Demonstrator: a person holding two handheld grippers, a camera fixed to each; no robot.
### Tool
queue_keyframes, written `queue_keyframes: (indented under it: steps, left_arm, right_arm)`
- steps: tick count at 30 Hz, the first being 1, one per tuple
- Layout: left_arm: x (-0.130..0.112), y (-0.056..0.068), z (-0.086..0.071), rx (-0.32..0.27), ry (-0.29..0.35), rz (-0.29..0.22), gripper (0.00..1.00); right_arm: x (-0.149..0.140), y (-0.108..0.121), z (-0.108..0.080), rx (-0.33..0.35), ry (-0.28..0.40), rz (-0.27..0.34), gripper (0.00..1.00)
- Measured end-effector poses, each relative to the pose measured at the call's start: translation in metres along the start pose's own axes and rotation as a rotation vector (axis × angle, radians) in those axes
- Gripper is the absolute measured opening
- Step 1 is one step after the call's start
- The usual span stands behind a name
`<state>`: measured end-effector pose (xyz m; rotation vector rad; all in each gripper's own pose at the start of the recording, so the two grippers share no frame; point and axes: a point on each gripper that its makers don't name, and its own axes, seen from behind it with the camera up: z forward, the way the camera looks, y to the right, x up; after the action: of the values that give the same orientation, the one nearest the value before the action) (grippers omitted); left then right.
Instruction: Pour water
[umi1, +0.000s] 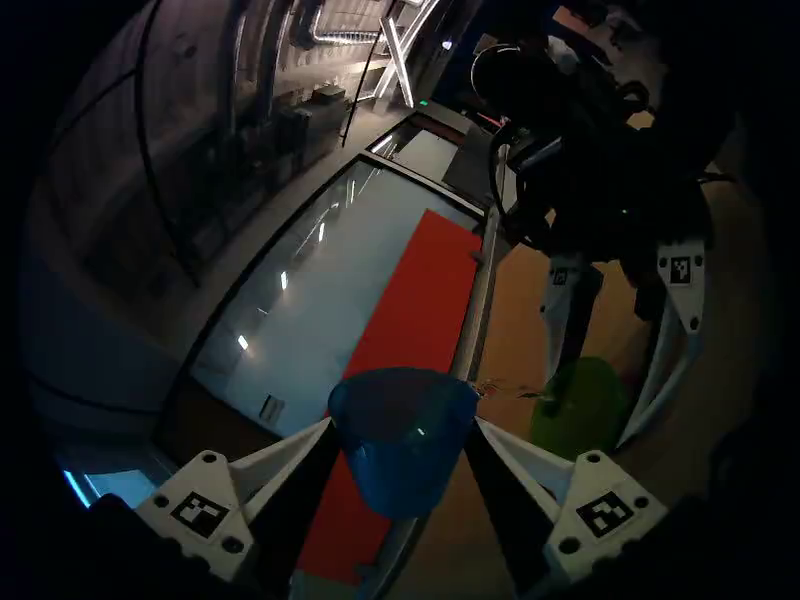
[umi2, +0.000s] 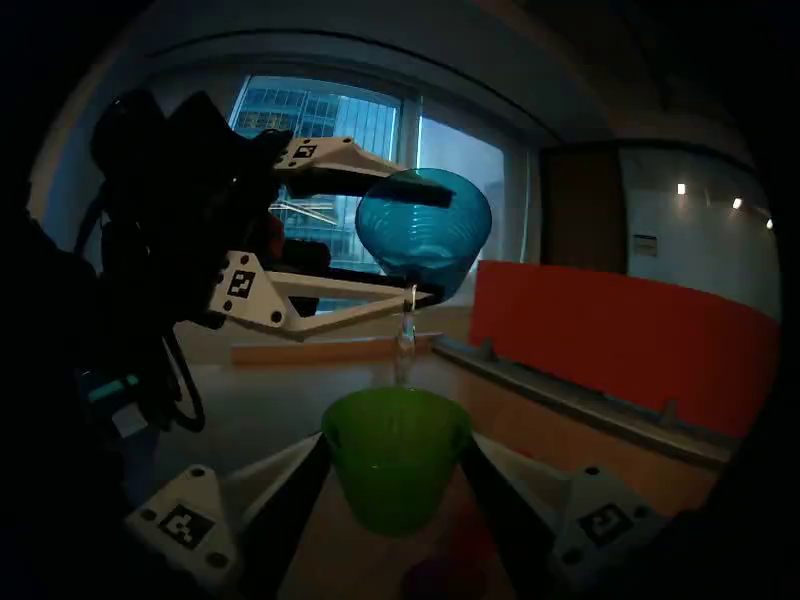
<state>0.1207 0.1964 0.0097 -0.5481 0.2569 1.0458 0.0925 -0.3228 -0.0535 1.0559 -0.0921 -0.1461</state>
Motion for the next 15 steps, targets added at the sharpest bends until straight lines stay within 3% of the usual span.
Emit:
queue_keyframes:
  steps: [15]
  left_arm:
    - [0.0038, -0.0078, -0.0016, 0.009, -0.008, 0.063, 0.84]
  right_arm:
    - [0.0023, -0.0011, -0.003, -0.003, 0.006, -0.008, 0.9]
